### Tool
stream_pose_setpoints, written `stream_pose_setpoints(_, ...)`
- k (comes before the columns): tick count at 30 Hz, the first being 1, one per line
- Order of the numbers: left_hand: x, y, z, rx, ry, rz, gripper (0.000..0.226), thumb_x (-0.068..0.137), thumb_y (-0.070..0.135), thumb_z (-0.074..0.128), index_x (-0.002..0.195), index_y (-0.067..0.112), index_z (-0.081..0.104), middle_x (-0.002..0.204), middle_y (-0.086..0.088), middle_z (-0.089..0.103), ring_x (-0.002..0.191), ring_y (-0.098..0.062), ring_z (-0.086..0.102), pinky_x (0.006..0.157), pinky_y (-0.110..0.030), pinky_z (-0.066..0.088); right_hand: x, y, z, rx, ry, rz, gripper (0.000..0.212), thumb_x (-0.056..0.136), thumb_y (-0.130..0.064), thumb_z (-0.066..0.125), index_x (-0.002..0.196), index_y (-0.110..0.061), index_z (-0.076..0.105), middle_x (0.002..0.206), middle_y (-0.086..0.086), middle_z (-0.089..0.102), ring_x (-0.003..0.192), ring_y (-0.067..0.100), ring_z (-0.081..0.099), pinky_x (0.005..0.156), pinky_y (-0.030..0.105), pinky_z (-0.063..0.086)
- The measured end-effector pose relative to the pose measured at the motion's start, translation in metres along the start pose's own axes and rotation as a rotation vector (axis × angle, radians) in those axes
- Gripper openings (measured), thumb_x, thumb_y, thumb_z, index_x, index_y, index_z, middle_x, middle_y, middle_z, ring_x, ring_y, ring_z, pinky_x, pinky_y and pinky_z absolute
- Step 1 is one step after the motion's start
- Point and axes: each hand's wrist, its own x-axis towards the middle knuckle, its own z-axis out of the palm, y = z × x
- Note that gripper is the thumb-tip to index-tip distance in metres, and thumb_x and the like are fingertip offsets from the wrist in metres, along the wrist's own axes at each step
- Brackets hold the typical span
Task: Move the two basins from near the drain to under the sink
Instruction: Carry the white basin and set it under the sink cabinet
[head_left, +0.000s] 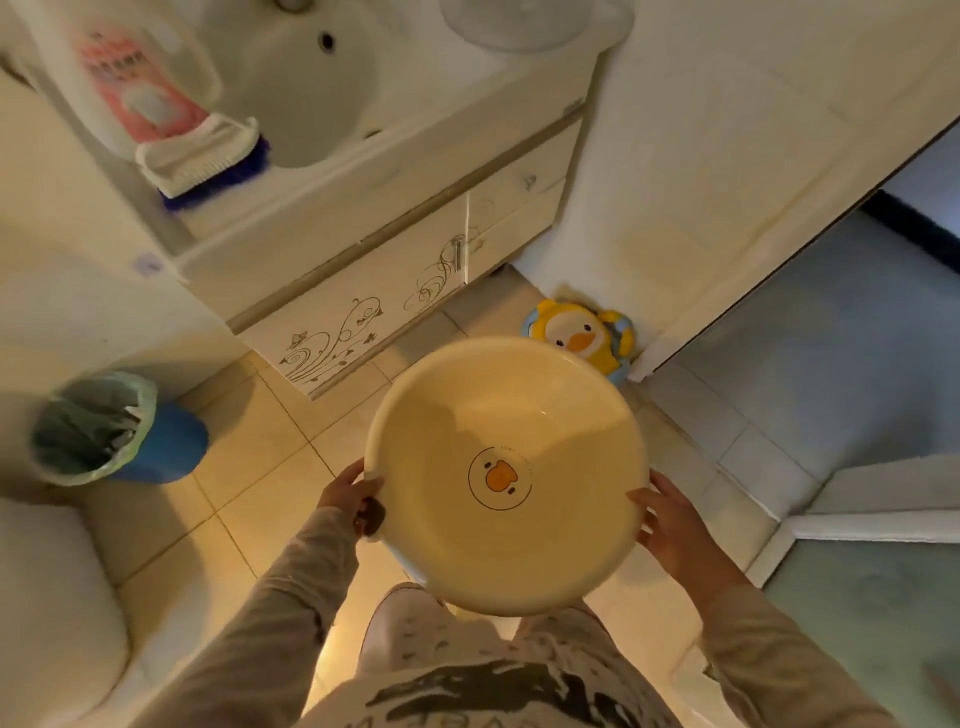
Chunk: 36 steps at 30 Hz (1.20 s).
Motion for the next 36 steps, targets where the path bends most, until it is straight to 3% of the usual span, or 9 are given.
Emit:
stream_pose_setpoints(4, -0.003, -0.004, 0.041, -0.122, 0.095, -0.066, 0.052, 0.088, -0.003, 0.053, 0.138, 0.011, 0.048, 0.114, -0.012, 0.051, 0.102, -0.028, 0.047, 0.106, -0.05, 0.04, 0.049, -0.061, -0.009, -0.152, -0.078, 0.041, 0.04, 0.084, -0.001, 0.054, 0.119, -0.022, 0.055, 0.1, 0.006, 0.065, 0.088, 0.026, 0.06, 0.068, 0.036, 0.051)
stream_pose_setpoints(10, -0.01, -0.016, 0.086, -0.331, 0.204, -0.071, 0.051, 0.088, -0.003, 0.05, 0.136, 0.01, 0.048, 0.114, -0.012, 0.053, 0.103, -0.03, 0.048, 0.1, -0.047, 0.042, 0.11, -0.133, -0.001, -0.36, -0.225, 0.048, 0.048, 0.087, -0.003, 0.051, 0.13, -0.024, 0.05, 0.114, 0.007, 0.06, 0.101, 0.028, 0.057, 0.076, 0.038, 0.05)
stream_pose_setpoints(14, -0.019, -0.03, 0.098, -0.455, 0.273, -0.112, 0.05, 0.086, -0.001, 0.053, 0.133, 0.013, 0.052, 0.111, -0.01, 0.055, 0.096, -0.03, 0.052, 0.095, -0.045, 0.045, 0.135, -0.161, 0.019, -0.477, -0.325, 0.053, 0.045, 0.085, -0.005, 0.054, 0.123, -0.028, 0.055, 0.105, -0.001, 0.065, 0.094, 0.021, 0.06, 0.066, 0.033, 0.05)
stream_pose_setpoints(17, -0.019, -0.037, 0.098, -0.521, 0.332, -0.146, 0.048, 0.083, 0.003, 0.058, 0.129, 0.014, 0.056, 0.113, -0.011, 0.054, 0.098, -0.03, 0.049, 0.088, -0.039, 0.044, 0.151, -0.168, 0.036, -0.521, -0.326, 0.067, 0.044, 0.083, -0.005, 0.055, 0.119, -0.031, 0.054, 0.101, -0.002, 0.064, 0.09, 0.02, 0.06, 0.062, 0.031, 0.048)
stream_pose_setpoints(20, -0.016, -0.038, 0.091, -0.532, 0.332, -0.158, 0.048, 0.082, 0.004, 0.059, 0.129, 0.014, 0.056, 0.116, -0.011, 0.054, 0.102, -0.032, 0.048, 0.086, -0.042, 0.046, 0.16, -0.166, 0.054, -0.564, -0.34, 0.094, 0.048, 0.084, -0.003, 0.054, 0.125, -0.027, 0.052, 0.1, 0.002, 0.062, 0.089, 0.021, 0.059, 0.064, 0.032, 0.048)
stream_pose_setpoints(28, 0.009, -0.014, 0.063, -0.459, 0.36, -0.181, 0.052, 0.086, 0.003, 0.056, 0.136, 0.015, 0.049, 0.122, -0.017, 0.054, 0.101, -0.03, 0.049, 0.095, -0.045, 0.048, 0.176, -0.157, 0.095, -0.594, -0.35, 0.148, 0.051, 0.084, -0.001, 0.053, 0.132, -0.017, 0.05, 0.11, 0.01, 0.061, 0.099, 0.03, 0.056, 0.072, 0.037, 0.049)
stream_pose_setpoints(30, 0.013, -0.009, 0.061, -0.487, 0.354, -0.184, 0.051, 0.086, 0.001, 0.055, 0.135, 0.016, 0.05, 0.118, -0.016, 0.054, 0.1, -0.03, 0.048, 0.089, -0.042, 0.049, 0.181, -0.155, 0.103, -0.588, -0.322, 0.152, 0.051, 0.084, 0.0, 0.052, 0.132, -0.019, 0.05, 0.105, 0.007, 0.061, 0.095, 0.027, 0.056, 0.07, 0.036, 0.048)
stream_pose_setpoints(32, 0.022, -0.007, 0.059, -0.494, 0.35, -0.187, 0.051, 0.086, 0.001, 0.054, 0.134, 0.016, 0.051, 0.115, -0.015, 0.053, 0.101, -0.032, 0.048, 0.096, -0.044, 0.047, 0.191, -0.149, 0.111, -0.601, -0.306, 0.17, 0.052, 0.085, 0.001, 0.05, 0.132, -0.02, 0.049, 0.102, 0.004, 0.062, 0.09, 0.025, 0.057, 0.067, 0.035, 0.048)
stream_pose_setpoints(36, 0.057, -0.02, 0.057, -0.478, 0.389, -0.214, 0.049, 0.085, 0.002, 0.056, 0.132, 0.015, 0.053, 0.115, -0.015, 0.054, 0.103, -0.033, 0.05, 0.101, -0.048, 0.045, 0.228, -0.128, 0.12, -0.661, -0.273, 0.217, 0.056, 0.086, 0.004, 0.048, 0.138, -0.017, 0.046, 0.126, 0.015, 0.058, 0.107, 0.031, 0.054, 0.075, 0.038, 0.049)
